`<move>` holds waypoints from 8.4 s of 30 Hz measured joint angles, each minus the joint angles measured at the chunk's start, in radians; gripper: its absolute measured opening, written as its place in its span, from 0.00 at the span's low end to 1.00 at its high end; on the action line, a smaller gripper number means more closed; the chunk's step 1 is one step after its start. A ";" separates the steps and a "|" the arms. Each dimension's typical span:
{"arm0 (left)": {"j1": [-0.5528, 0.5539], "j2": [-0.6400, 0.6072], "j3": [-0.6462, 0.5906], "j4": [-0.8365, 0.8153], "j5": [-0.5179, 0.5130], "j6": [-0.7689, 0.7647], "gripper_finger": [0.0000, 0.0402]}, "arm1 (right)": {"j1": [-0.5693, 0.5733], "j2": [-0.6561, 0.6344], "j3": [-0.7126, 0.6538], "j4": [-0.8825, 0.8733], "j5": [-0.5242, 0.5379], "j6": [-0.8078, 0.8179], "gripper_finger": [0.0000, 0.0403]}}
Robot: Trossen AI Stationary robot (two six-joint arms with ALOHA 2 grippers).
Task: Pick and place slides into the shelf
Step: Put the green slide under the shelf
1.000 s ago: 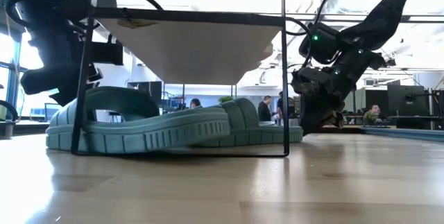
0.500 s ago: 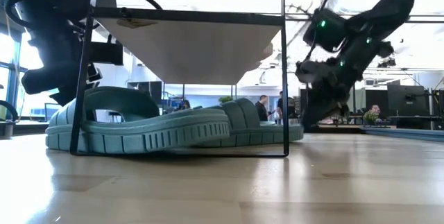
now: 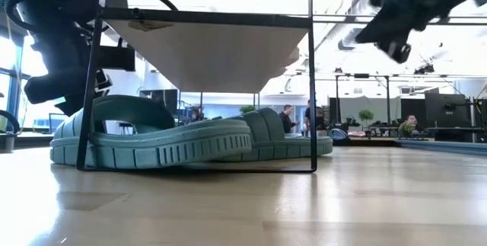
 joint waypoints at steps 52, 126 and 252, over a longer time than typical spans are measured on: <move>0.002 0.000 0.000 0.039 -0.037 0.018 0.00 | 0.244 1.169 0.009 1.165 0.389 -0.006 0.00; 0.004 -0.510 -0.274 0.315 0.456 -0.307 0.52 | 0.215 1.220 0.118 1.085 0.479 0.009 0.00; -0.436 -0.376 -0.116 -0.028 0.055 -1.156 0.00 | 0.214 1.220 0.117 1.047 0.494 0.094 0.00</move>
